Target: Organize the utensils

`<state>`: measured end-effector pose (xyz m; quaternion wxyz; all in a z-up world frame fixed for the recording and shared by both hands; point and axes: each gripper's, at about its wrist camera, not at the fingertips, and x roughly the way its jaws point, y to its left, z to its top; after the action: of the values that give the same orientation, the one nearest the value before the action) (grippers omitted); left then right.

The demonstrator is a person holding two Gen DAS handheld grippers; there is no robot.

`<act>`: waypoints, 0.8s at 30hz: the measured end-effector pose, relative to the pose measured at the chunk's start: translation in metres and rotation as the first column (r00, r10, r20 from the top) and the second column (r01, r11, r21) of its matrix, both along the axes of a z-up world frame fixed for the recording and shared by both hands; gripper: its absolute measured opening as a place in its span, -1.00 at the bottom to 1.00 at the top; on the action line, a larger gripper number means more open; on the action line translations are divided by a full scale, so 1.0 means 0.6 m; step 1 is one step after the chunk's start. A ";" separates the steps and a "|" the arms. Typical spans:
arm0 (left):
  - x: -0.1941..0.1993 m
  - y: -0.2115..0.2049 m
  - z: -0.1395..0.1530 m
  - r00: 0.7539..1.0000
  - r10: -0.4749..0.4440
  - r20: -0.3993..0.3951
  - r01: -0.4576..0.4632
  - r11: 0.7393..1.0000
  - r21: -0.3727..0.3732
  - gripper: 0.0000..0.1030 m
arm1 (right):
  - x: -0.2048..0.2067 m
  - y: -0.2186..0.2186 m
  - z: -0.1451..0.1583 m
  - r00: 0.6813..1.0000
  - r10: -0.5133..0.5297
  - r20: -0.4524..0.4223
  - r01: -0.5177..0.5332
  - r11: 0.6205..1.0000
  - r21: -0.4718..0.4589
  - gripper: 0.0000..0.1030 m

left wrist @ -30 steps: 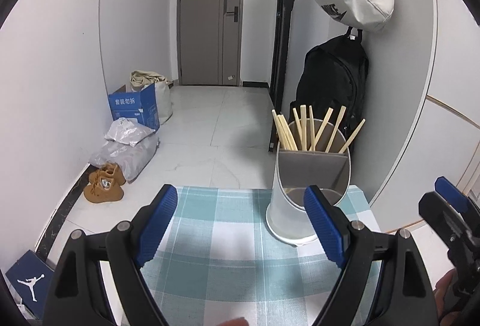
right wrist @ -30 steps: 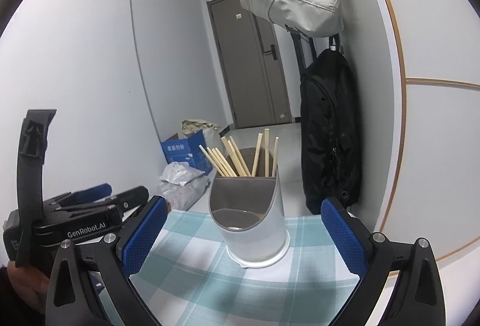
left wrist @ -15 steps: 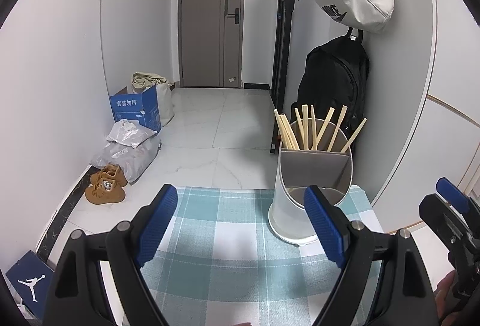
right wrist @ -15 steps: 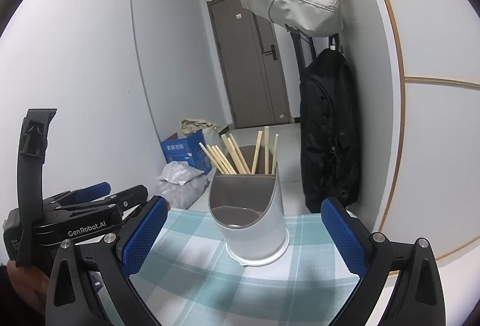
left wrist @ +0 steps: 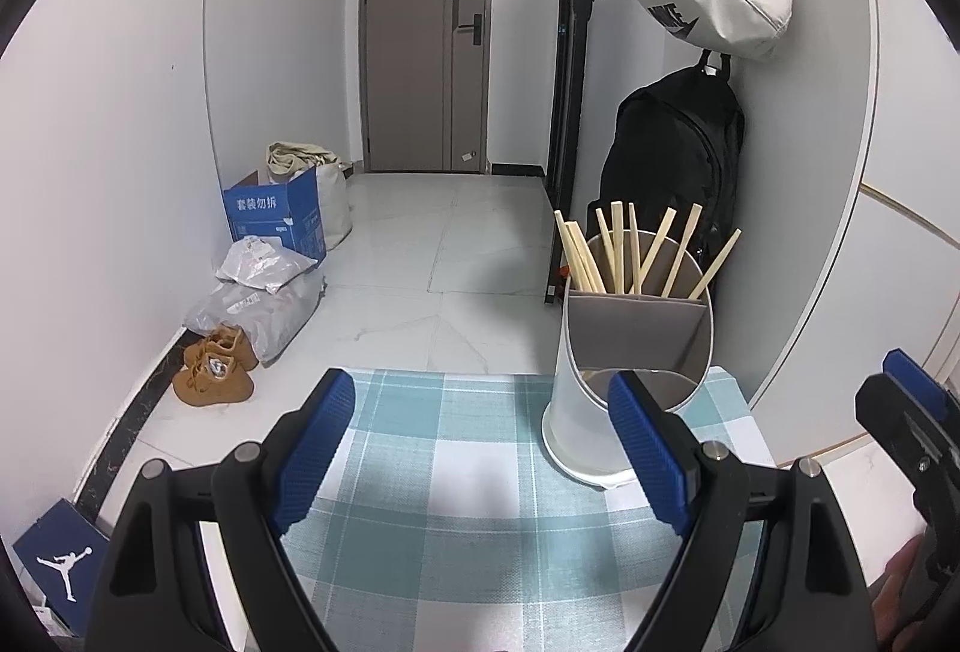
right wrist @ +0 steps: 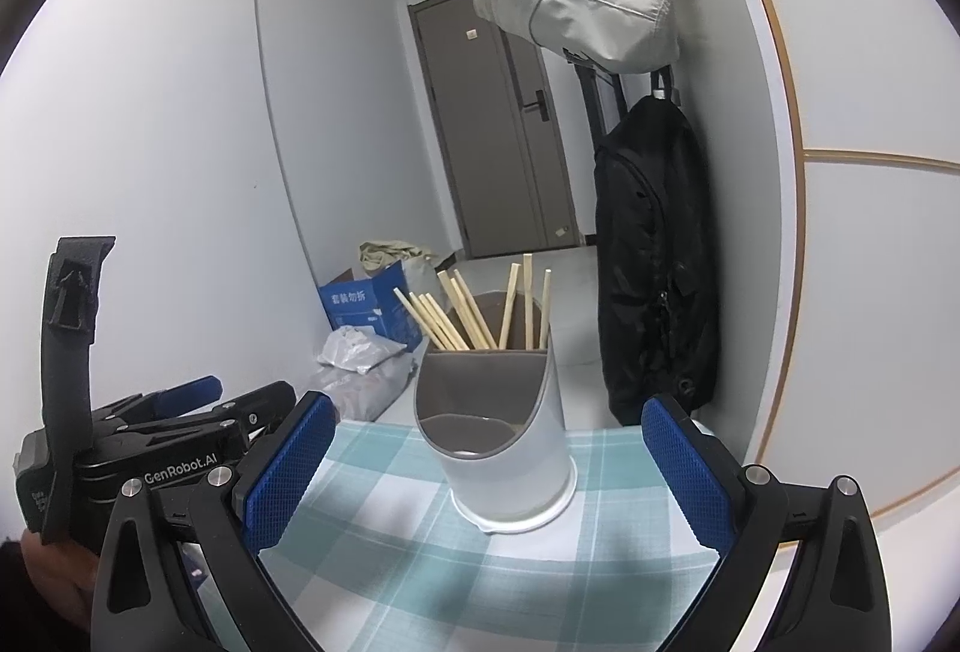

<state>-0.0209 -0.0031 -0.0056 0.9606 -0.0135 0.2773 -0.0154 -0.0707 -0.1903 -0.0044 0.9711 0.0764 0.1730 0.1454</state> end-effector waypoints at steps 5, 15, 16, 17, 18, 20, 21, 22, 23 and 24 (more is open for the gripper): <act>-0.002 -0.002 -0.001 1.000 -0.005 -0.001 0.005 1.000 -0.001 0.61 | 0.001 0.002 -0.001 1.000 -0.002 -0.001 0.002 1.000 -0.005 1.00; -0.001 0.000 -0.002 1.000 -0.008 -0.007 0.008 1.000 -0.002 0.61 | 0.001 0.004 -0.002 1.000 0.001 -0.004 -0.001 1.000 -0.011 1.00; -0.001 0.000 -0.002 1.000 -0.011 -0.006 0.011 1.000 -0.001 0.61 | 0.001 0.004 -0.002 1.000 0.001 -0.004 -0.001 1.000 -0.011 1.00; -0.001 -0.001 -0.002 1.000 -0.011 -0.005 0.011 1.000 0.002 0.61 | 0.001 0.004 -0.002 1.000 0.001 -0.004 -0.001 1.000 -0.013 1.00; -0.001 -0.001 -0.003 1.000 -0.011 -0.006 0.011 1.000 0.004 0.61 | 0.002 0.004 -0.002 1.000 0.001 -0.004 -0.001 1.000 -0.014 1.00; -0.001 -0.002 -0.004 1.000 -0.012 -0.008 0.012 1.000 0.006 0.61 | 0.002 0.004 -0.002 1.000 0.001 -0.004 -0.001 1.000 -0.014 1.00; -0.001 -0.002 -0.004 1.000 -0.011 -0.008 0.011 1.000 0.006 0.61 | 0.002 0.004 -0.002 1.000 -0.001 -0.004 0.001 1.000 -0.015 1.00; 0.000 -0.002 -0.003 1.000 -0.009 -0.008 0.009 1.000 0.007 0.61 | 0.002 0.004 -0.002 1.000 -0.001 -0.005 0.001 1.000 -0.015 1.00; -0.001 -0.003 -0.003 1.000 -0.005 -0.006 0.005 1.000 0.009 0.61 | 0.002 0.005 -0.002 1.000 -0.001 -0.006 0.001 1.000 -0.015 1.00; -0.002 -0.002 -0.003 1.000 -0.001 -0.004 0.001 1.000 0.010 0.61 | 0.003 0.005 -0.003 1.000 -0.001 -0.006 0.001 1.000 -0.016 1.00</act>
<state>-0.0218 -0.0041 -0.0075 0.9601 -0.0085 0.2791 -0.0145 -0.0691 -0.1872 -0.0061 0.9713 0.0694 0.1769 0.1432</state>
